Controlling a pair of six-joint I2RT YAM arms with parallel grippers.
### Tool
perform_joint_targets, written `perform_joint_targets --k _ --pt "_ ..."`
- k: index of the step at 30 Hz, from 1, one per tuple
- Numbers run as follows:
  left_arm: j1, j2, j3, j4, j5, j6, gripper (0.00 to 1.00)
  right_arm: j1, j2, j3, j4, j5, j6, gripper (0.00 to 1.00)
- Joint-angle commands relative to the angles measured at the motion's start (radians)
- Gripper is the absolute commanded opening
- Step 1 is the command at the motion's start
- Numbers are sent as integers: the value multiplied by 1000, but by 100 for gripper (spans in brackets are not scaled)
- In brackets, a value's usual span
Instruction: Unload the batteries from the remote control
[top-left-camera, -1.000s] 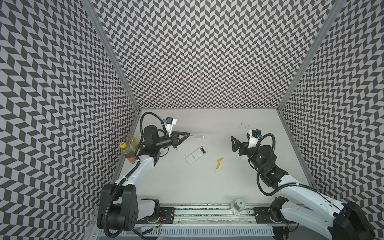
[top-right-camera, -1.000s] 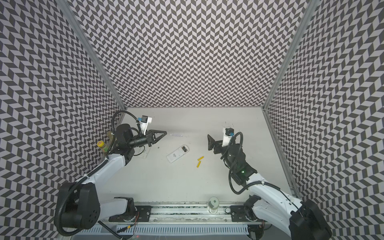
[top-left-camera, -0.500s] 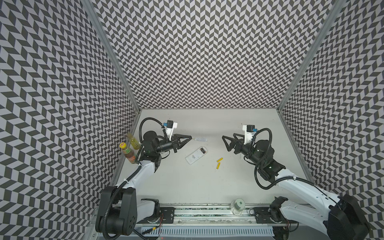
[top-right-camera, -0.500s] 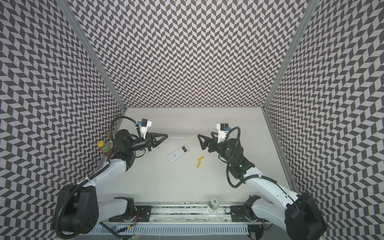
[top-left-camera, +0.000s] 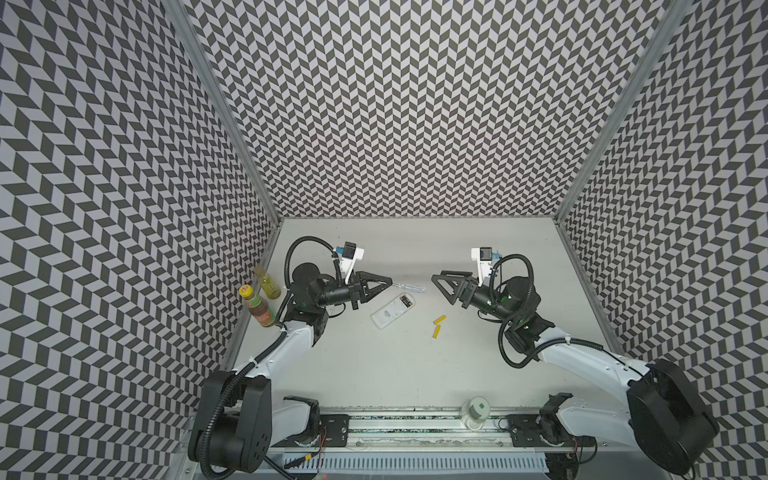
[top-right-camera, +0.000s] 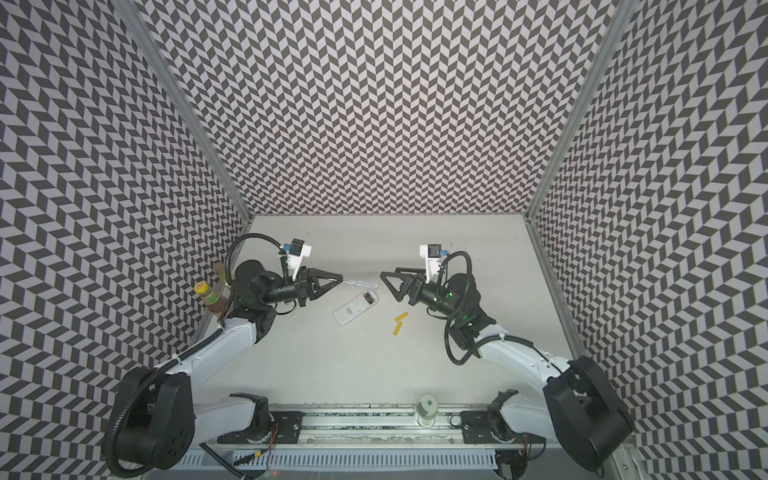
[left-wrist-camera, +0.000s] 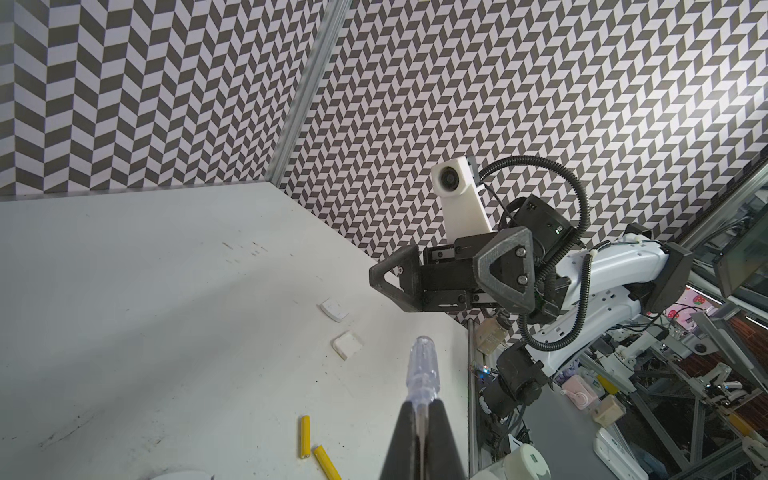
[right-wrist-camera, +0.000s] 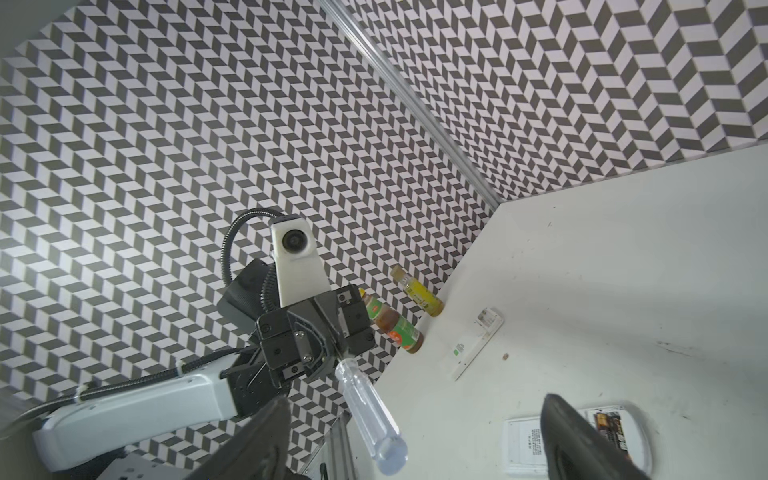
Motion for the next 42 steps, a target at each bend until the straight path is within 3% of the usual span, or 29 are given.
perform_joint_targets --k 1,11,17,21,25,27,32,42 --pt "-10 -4 31 50 22 -42 0 -5 44 31 177 -88 107 89" --pt "-26 -13 36 37 37 -33 0 1 195 29 492 -235 285 81" --pt "-36 -6 54 -3 33 -31 0 17 231 40 515 -262 302 74" --pt "-39 2 40 23 18 -25 0 46 242 67 425 -259 219 74" --pt "-39 8 61 -63 -14 -6 0 74 279 61 540 -247 298 72" --pt "-40 9 44 -54 -27 9 0 89 300 69 534 -251 280 70" --pt "-41 12 61 -44 -23 -38 0 120 358 101 602 -256 332 59" --pt "-54 11 33 -67 -33 44 0 128 390 126 604 -244 309 53"
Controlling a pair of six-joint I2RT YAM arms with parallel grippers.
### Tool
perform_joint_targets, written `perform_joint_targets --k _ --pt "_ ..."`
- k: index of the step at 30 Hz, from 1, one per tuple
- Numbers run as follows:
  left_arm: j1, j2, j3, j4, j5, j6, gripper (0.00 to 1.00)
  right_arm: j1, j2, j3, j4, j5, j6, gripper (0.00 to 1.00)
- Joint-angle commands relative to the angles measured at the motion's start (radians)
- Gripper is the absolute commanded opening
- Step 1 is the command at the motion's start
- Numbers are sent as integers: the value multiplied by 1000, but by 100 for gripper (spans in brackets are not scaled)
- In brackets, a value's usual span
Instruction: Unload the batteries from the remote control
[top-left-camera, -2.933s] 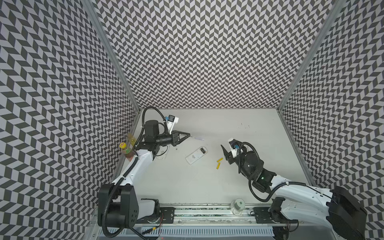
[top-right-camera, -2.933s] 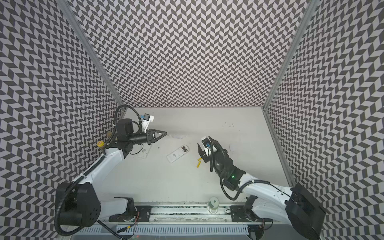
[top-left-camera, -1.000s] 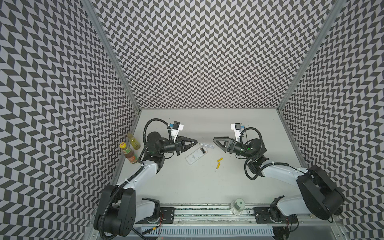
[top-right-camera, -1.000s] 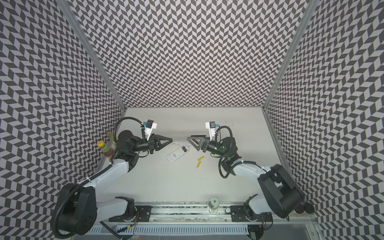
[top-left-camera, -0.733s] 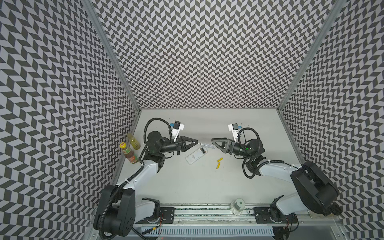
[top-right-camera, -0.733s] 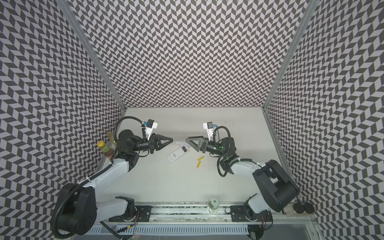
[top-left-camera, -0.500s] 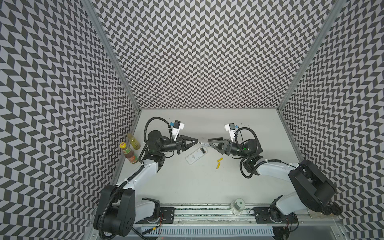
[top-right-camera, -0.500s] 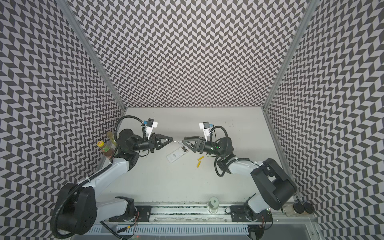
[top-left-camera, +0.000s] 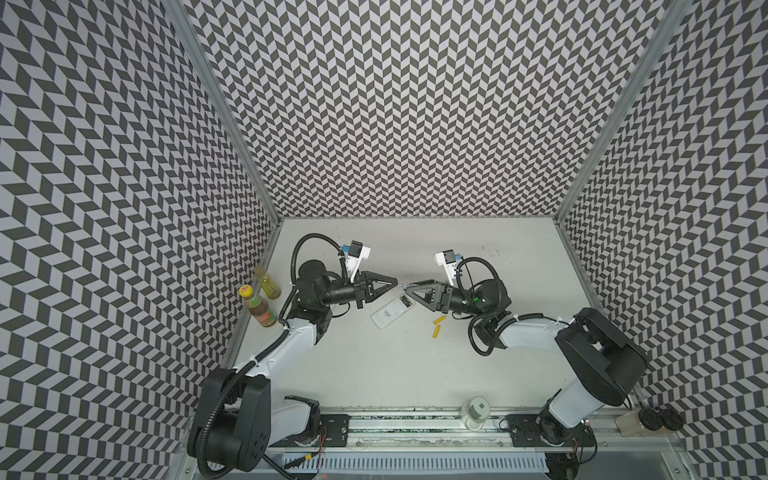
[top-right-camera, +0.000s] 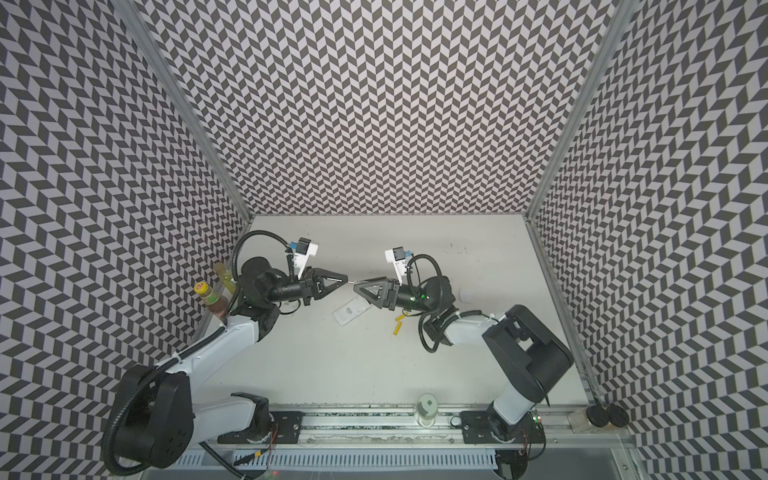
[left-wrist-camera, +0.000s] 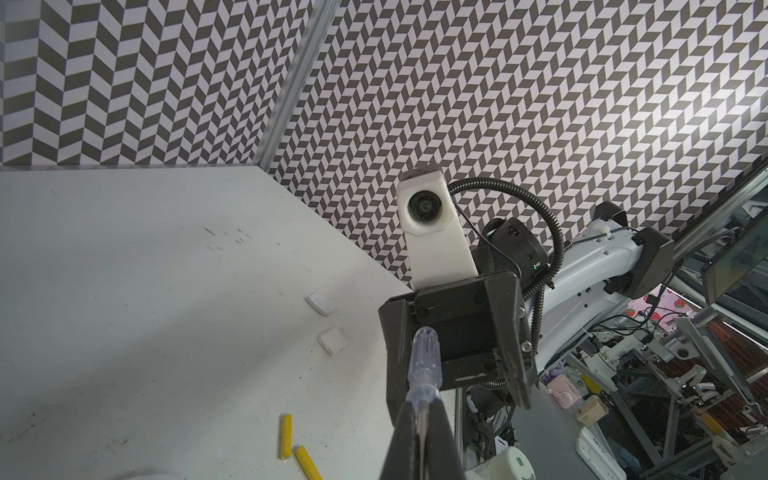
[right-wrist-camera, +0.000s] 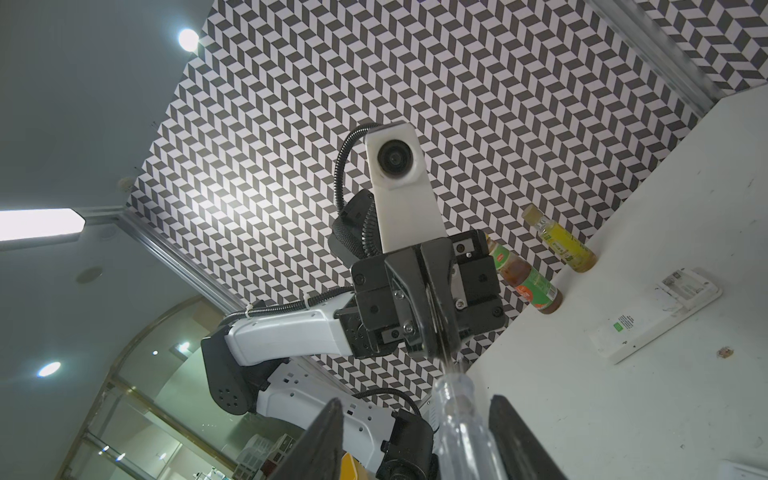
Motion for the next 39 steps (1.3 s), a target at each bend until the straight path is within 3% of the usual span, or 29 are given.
perform_joint_targets --k 1,5,9,14,18,21,25,30,34,39 --pt "-9 2 0 12 -3 33 0 5 22 29 72 5 11 52" --pt "-9 5 18 -19 -1 33 0 5 29 32 120 2 48 43" --pt "-9 6 3 -4 -1 49 0 4 36 37 69 -5 10 19" --pt "-9 4 19 -31 0 66 0 -11 23 8 86 -8 0 5" --pt "4 9 35 -61 -3 68 27 -42 -6 -21 71 -13 -5 0" --pt "25 2 51 -86 6 88 44 -69 -73 -54 -9 -13 -93 0" --pt "67 5 88 -137 35 111 49 -106 -179 -63 -251 3 -267 0" --pt "77 14 164 -421 -26 394 60 -128 -320 -72 -542 85 -494 0" --pt "77 45 232 -652 -214 586 69 -156 -419 -54 -743 120 -610 0" --pt "36 79 252 -794 -363 836 78 -160 -533 -69 -900 253 -720 0"
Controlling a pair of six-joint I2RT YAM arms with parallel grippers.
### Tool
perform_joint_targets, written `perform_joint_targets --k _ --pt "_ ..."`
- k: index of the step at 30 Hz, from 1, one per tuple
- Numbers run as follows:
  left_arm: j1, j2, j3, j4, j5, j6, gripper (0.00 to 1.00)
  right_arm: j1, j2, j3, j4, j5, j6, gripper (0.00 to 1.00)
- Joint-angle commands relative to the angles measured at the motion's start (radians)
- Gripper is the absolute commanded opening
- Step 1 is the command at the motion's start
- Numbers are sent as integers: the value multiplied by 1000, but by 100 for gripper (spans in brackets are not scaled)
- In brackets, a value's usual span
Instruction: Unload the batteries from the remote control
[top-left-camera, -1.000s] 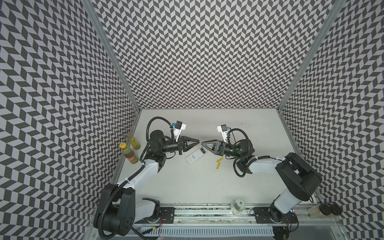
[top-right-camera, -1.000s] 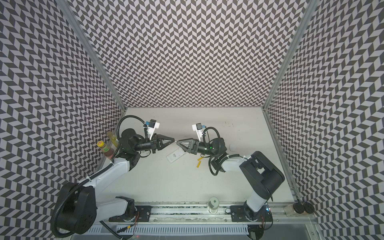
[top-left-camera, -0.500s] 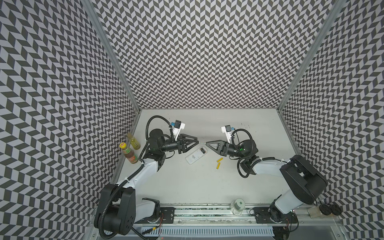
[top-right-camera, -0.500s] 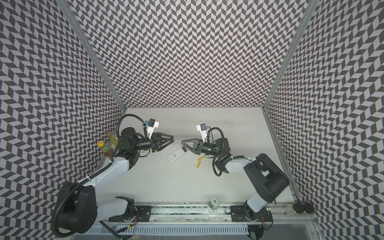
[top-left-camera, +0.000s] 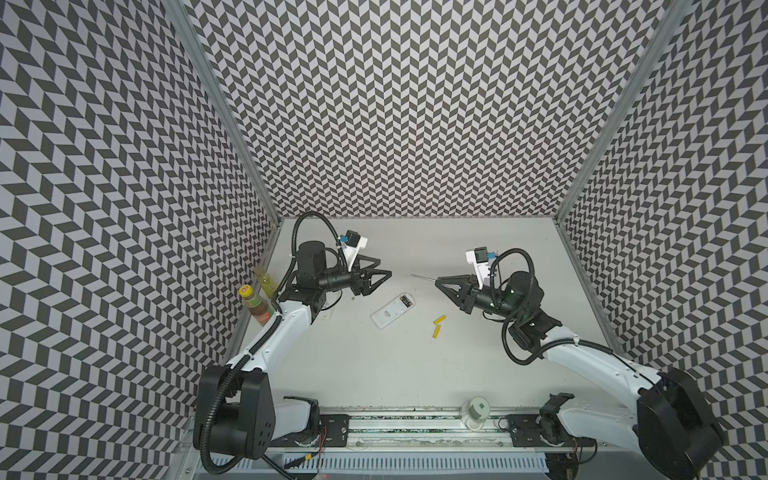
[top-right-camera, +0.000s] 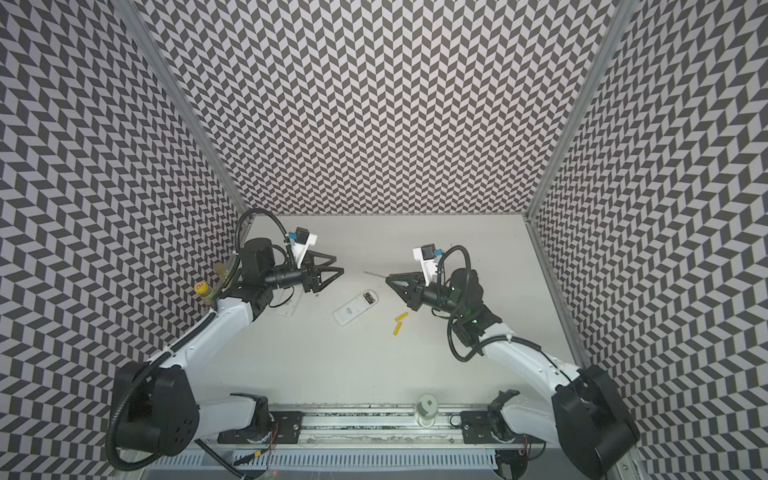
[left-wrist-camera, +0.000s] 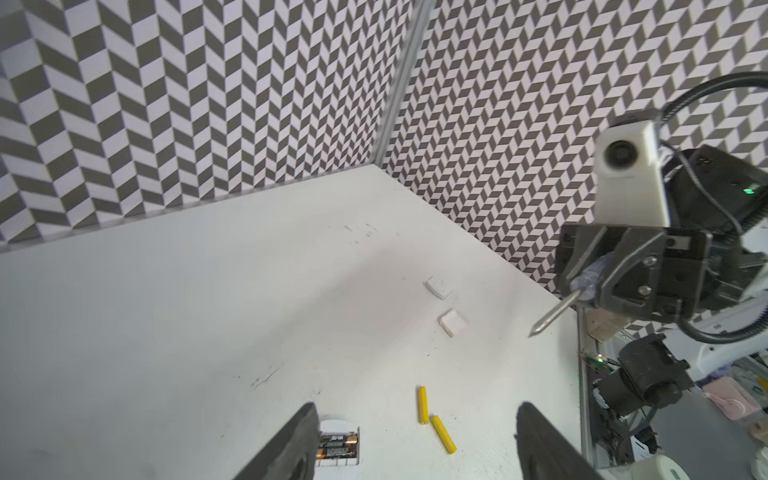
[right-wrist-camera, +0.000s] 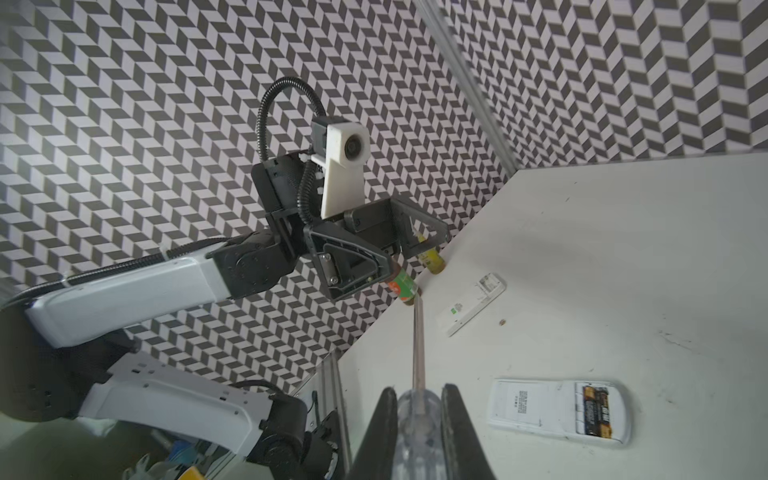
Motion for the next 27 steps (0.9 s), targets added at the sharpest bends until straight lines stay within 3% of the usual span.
perform_joint_targets --k 1,6,13,27 --pt "-49 33 47 -211 -176 268 80 -7 -78 2 -157 117 -136 0" --pt "-117 54 5 -239 -328 410 89 -8 -159 -16 -269 214 -211 0" --pt "-212 122 -33 -272 -515 549 94 -8 -236 -48 -372 304 -251 0" --pt "-270 352 21 -266 -612 446 94 -8 -318 -76 -429 328 -287 0"
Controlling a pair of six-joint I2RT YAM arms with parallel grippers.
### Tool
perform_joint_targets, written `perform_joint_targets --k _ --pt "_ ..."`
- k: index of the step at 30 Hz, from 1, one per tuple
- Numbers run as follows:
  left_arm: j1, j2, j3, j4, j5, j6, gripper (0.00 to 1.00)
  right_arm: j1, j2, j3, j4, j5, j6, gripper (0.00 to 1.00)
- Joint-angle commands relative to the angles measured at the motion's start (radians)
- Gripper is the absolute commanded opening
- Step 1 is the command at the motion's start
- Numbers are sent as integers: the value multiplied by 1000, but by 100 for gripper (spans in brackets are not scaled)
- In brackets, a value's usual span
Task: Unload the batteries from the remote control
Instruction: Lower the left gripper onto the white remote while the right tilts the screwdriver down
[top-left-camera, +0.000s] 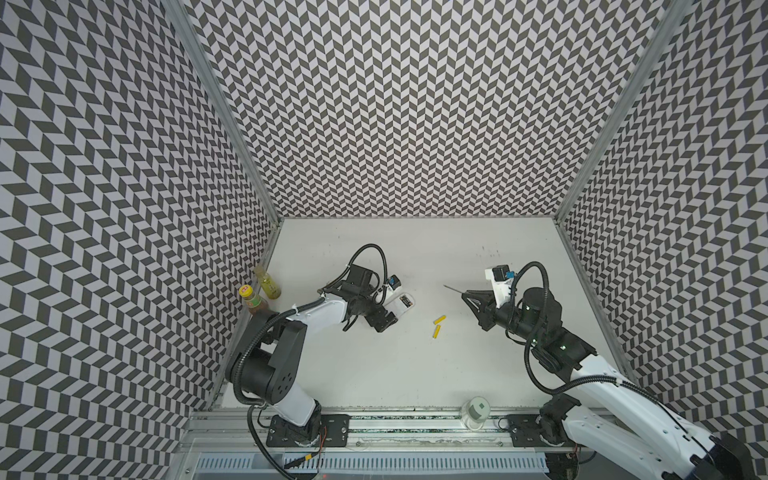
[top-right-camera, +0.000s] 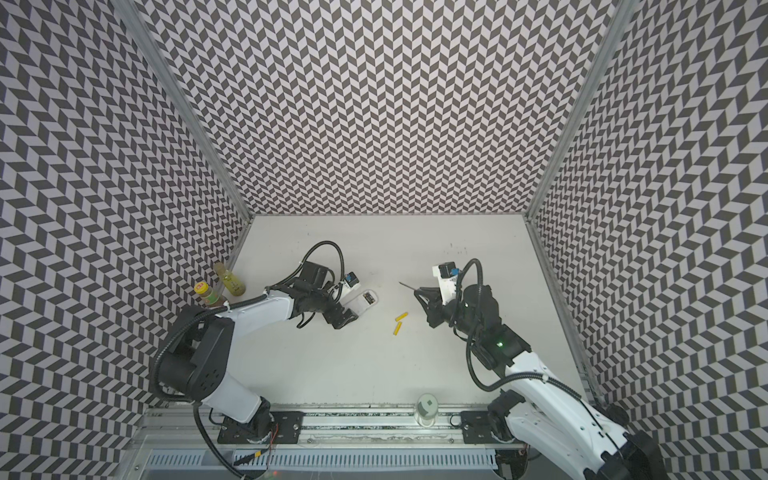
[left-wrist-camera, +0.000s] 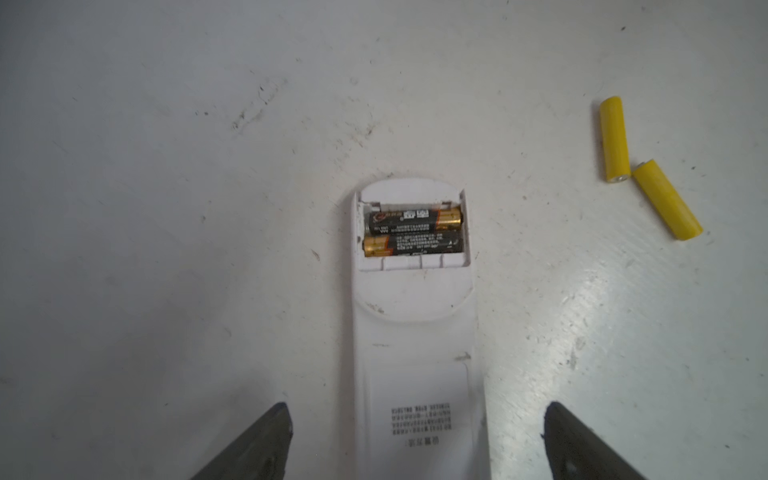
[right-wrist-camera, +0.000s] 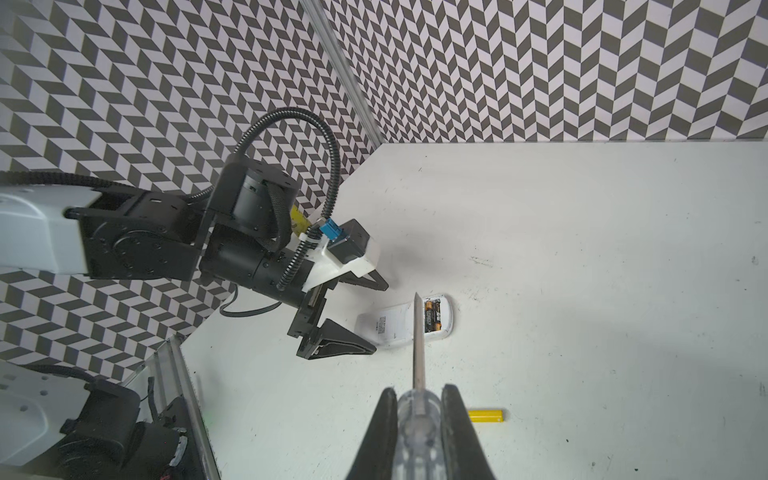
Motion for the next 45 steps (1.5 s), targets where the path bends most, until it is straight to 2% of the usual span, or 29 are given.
perform_joint_targets --k 1,4,7,8,12,17,24,26,31,35,45 --pt "-34 35 40 -7 -26 -14 94 -5 -26 -9 43 12 -23 0" --pt "-69 76 59 -33 -42 -4 93 -4 -24 3 26 5 -29 0" --pt "-84 95 58 -33 -66 7 86 -4 -29 -2 33 2 -30 0" --pt "-87 96 53 -28 -63 10 82 -4 -29 -3 37 -4 -30 0" --pt "-89 84 43 -39 -59 21 57 -3 -32 11 9 2 -39 0" --pt "-99 10 -21 -34 -21 70 41 -3 -33 4 31 -15 -56 0" --pt "-132 -156 -141 -60 53 136 40 -5 -12 8 41 -65 -97 0" --pt "-133 -191 -183 -55 70 146 43 -4 -5 17 28 -76 -114 0" --pt "-147 -251 -238 -98 87 192 41 -2 12 27 34 -80 -151 0" --pt "-158 -271 -244 -140 104 221 40 2 17 58 -3 -88 -224 0" --pt "-158 -322 -265 -138 147 205 36 44 14 61 -52 -106 -432 0"
